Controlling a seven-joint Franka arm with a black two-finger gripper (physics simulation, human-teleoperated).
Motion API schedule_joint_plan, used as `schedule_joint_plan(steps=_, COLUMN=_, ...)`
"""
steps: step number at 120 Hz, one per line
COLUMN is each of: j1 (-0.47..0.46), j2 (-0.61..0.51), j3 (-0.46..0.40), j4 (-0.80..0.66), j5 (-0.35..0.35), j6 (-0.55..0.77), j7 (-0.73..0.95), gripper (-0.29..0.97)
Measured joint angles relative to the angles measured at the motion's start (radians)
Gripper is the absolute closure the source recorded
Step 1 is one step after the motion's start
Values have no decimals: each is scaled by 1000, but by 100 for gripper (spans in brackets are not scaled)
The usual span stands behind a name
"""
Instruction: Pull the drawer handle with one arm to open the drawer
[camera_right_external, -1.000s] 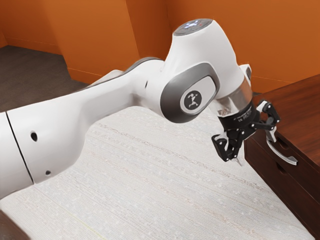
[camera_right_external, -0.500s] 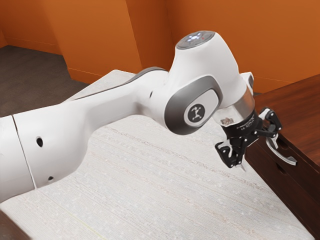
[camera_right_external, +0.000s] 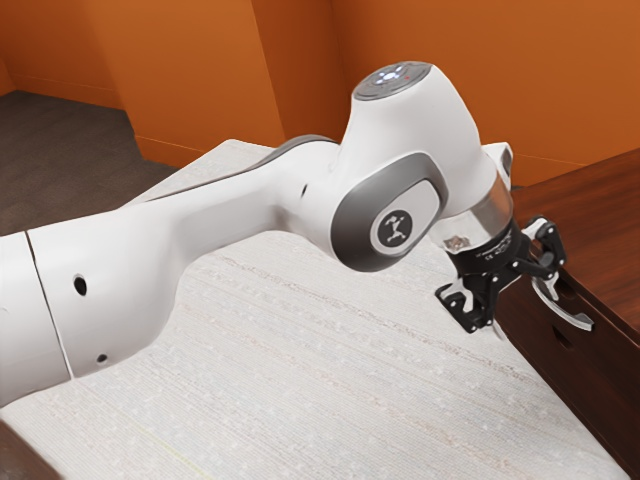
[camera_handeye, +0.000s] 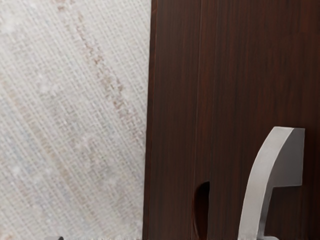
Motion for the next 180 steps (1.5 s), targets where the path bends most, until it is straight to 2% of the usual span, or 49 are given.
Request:
schedule_joint_plan(steps=86, j1=5, j2=1, j3=-9, j4=-26, j5=1, j6=30, j7=29, gripper=24)
schedule_joint_plan(steps=180, j1=17, j2=-113, j3=-7, j4=-163, j5=0, j6=23, j7=43, gripper=24)
